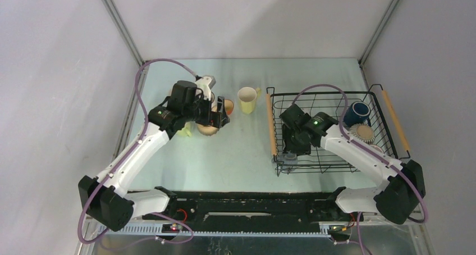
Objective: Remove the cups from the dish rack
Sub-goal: Adjust the cup in the dish rack.
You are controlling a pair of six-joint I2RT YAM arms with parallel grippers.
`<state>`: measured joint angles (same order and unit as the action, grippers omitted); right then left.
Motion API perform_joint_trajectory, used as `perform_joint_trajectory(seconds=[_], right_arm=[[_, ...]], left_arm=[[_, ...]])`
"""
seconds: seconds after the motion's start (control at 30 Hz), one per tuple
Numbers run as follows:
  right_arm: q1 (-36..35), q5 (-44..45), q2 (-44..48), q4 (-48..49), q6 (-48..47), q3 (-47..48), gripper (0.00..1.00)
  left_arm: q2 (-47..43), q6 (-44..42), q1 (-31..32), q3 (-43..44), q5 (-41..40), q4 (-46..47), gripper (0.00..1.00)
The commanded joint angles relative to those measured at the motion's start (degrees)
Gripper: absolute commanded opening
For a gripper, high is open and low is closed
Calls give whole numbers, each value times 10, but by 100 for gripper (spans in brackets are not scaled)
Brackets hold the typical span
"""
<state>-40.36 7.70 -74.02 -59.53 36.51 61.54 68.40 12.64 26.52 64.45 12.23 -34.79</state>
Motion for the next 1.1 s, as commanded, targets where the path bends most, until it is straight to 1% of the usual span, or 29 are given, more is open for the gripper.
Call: perform_joint_trajectory(seconds=[0.0, 0.53, 0.83, 1.07], right_arm=[[12, 40, 31, 2, 10, 13, 28], [70, 74, 35, 8, -19, 31, 26], [70, 75, 38, 23, -21, 32, 25], [65, 109, 29, 24, -19, 32, 25]], left_arm=[[1, 6, 5, -19, 3, 20, 100], [5, 6, 9, -20, 1, 20, 100], [8, 5, 12, -21, -3, 20, 100], [9, 5, 13, -21, -3, 20, 100]])
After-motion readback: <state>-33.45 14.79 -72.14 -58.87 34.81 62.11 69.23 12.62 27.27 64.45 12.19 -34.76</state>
